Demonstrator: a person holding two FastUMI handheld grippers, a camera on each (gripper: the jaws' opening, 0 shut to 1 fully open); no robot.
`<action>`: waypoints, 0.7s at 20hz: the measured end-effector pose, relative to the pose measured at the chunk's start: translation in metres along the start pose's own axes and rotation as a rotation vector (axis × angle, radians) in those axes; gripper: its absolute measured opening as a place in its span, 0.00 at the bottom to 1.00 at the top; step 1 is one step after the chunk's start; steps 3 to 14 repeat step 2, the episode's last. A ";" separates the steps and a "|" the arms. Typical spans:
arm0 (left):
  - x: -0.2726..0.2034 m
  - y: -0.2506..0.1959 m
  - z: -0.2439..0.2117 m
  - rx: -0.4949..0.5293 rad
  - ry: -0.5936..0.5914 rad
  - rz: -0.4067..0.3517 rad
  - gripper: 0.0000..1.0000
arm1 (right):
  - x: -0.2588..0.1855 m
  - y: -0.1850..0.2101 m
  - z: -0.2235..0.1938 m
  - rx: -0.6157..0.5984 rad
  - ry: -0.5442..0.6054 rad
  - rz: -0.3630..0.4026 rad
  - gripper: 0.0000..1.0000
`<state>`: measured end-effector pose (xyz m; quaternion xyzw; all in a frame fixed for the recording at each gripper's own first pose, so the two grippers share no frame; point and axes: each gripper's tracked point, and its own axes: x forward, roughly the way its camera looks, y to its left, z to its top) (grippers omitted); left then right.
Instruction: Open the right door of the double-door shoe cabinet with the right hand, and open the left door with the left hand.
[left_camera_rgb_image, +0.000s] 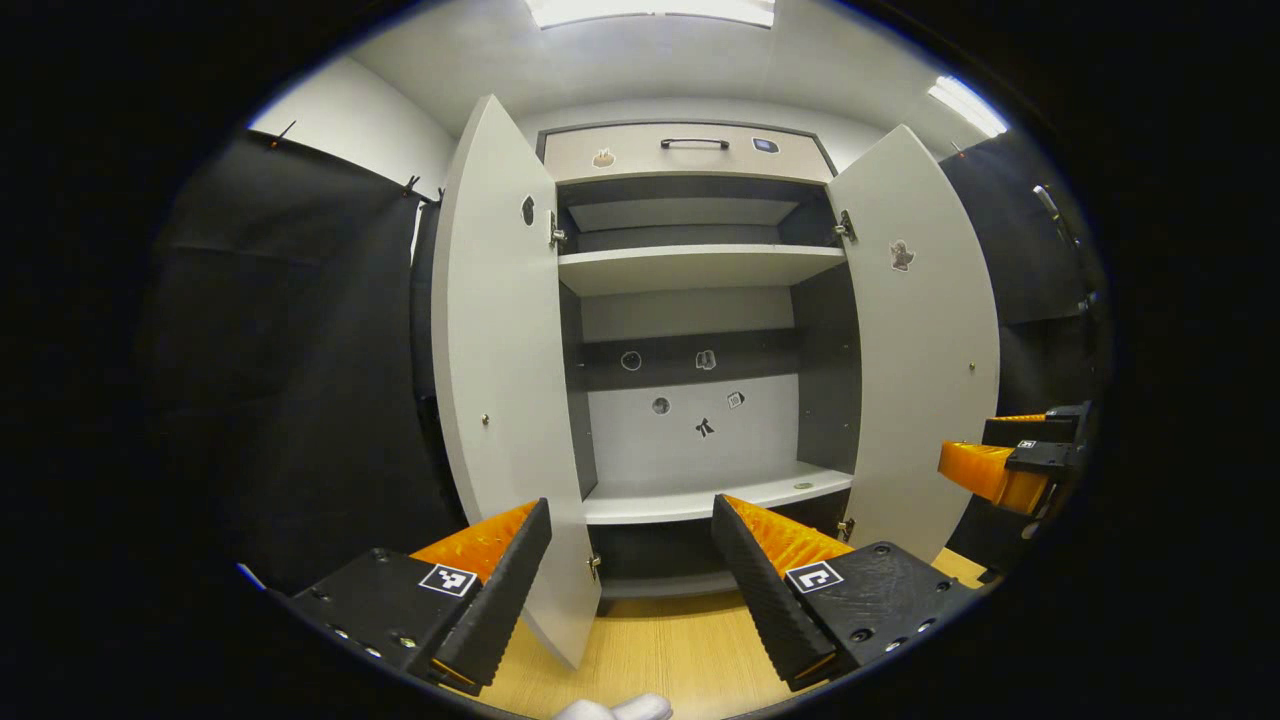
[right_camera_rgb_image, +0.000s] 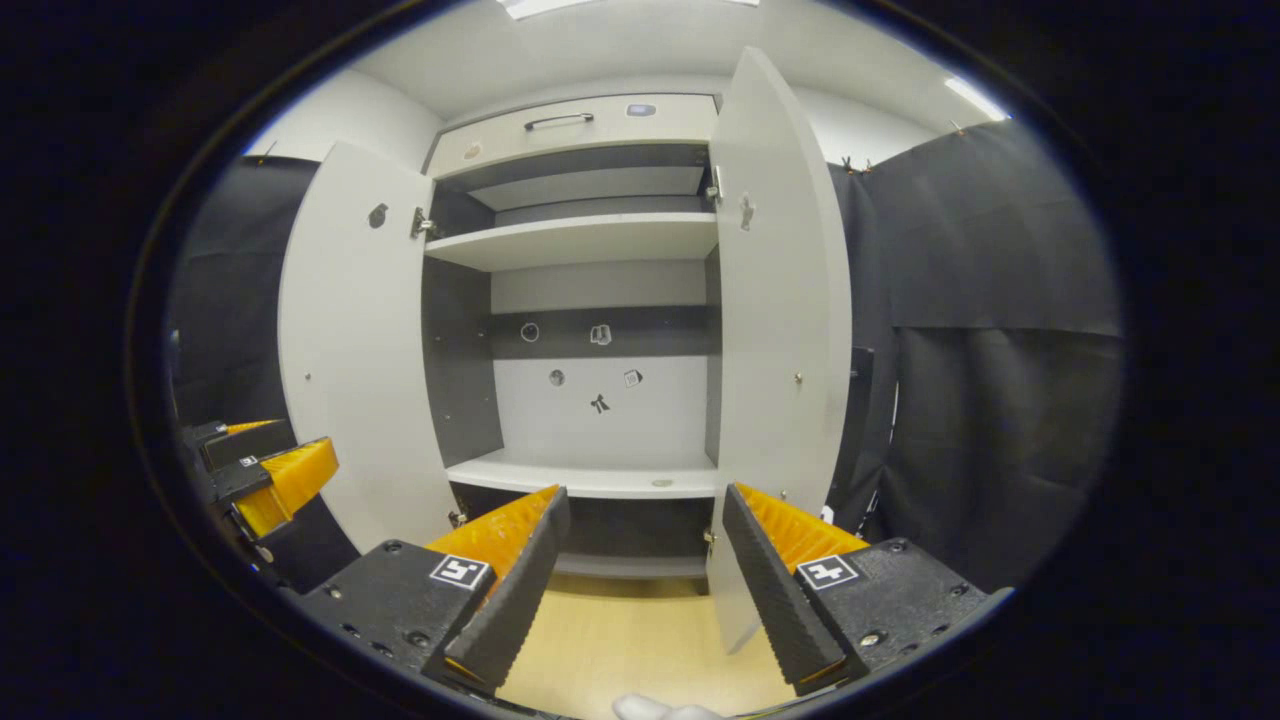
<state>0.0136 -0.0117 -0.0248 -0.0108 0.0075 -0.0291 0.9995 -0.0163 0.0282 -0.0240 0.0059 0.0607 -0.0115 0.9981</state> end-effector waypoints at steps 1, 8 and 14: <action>0.000 0.000 0.001 0.002 -0.005 -0.001 0.96 | -0.001 -0.001 0.000 0.001 0.000 -0.002 0.95; 0.000 -0.001 0.002 0.002 -0.008 -0.004 0.96 | -0.001 -0.002 0.001 0.001 -0.002 -0.005 0.95; 0.000 -0.001 0.002 0.002 -0.008 -0.004 0.96 | -0.001 -0.002 0.001 0.001 -0.002 -0.005 0.95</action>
